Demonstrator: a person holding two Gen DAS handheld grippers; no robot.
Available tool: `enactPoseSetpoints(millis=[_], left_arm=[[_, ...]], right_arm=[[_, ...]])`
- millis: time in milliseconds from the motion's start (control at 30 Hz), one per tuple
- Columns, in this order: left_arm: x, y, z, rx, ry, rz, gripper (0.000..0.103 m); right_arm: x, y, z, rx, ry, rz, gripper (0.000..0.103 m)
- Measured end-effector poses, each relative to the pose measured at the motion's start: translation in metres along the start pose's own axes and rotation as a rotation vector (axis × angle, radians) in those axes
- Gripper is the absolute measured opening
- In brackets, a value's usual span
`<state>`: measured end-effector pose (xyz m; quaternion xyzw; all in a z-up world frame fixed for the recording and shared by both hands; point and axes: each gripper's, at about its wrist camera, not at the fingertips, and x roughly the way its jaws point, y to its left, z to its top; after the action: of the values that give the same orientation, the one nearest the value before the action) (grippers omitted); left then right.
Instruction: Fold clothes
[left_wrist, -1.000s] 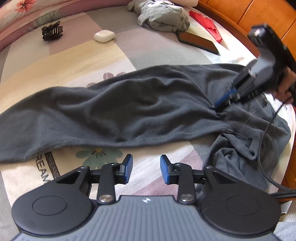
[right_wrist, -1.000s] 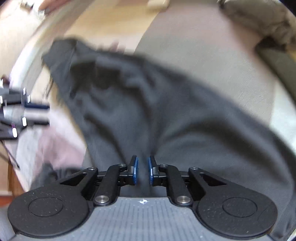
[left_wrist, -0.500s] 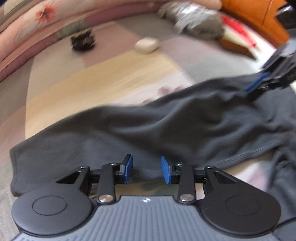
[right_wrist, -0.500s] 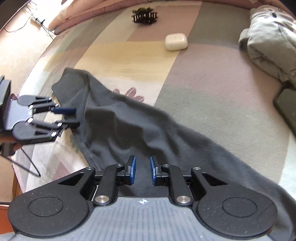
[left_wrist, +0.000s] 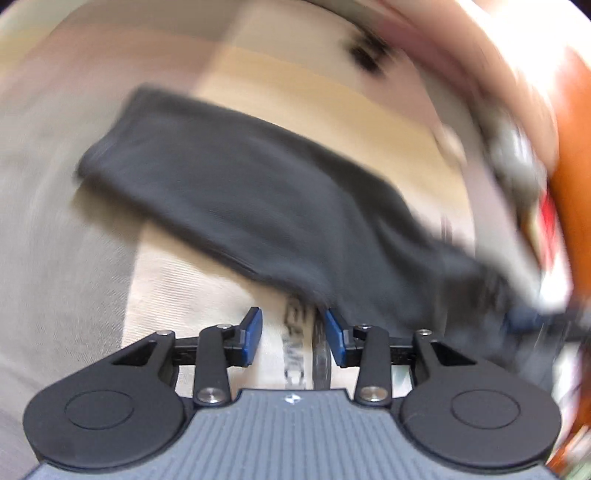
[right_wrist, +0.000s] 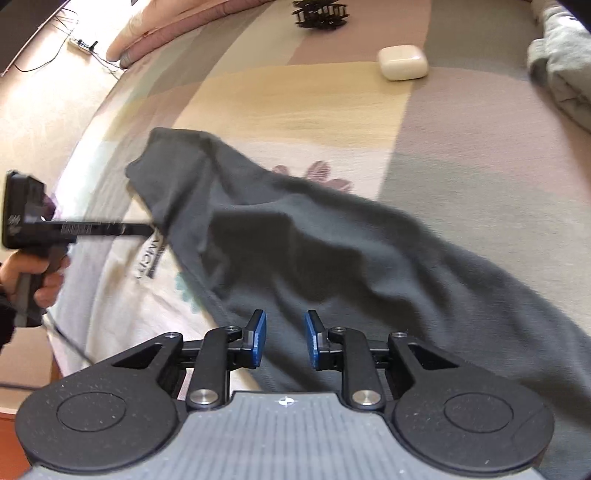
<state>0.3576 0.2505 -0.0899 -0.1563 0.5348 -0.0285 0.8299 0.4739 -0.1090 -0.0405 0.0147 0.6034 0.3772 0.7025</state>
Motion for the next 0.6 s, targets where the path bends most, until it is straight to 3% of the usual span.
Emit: enactPoseSetpoints(millis=[233, 267, 300, 333, 500, 600], left_arm=[[0.003, 0.057, 0.015, -0.338, -0.127, -0.038, 0.037], [0.004, 0.065, 0.017, -0.387, -0.145, -0.043, 0.031], [0.004, 0.074, 0.019, -0.435, -0.163, -0.049, 0.007], [0.004, 0.082, 0.022, -0.483, -0.182, -0.054, 0.003], [-0.015, 0.074, 0.027, -0.392, -0.222, 0.048, 0.002], [-0.023, 0.085, 0.024, -0.413, -0.21, 0.106, 0.002]], right_arm=[[0.0, 0.01, 0.005, -0.012, 0.003, 0.015, 0.027], [0.0, 0.01, 0.006, -0.01, 0.001, 0.015, 0.027], [0.001, 0.011, 0.007, -0.007, 0.0, 0.014, 0.027], [0.002, 0.011, 0.007, -0.003, -0.002, 0.013, 0.027], [0.004, 0.014, 0.01, -0.004, -0.007, 0.008, 0.027], [0.002, 0.019, 0.016, -0.034, -0.02, 0.003, 0.027]])
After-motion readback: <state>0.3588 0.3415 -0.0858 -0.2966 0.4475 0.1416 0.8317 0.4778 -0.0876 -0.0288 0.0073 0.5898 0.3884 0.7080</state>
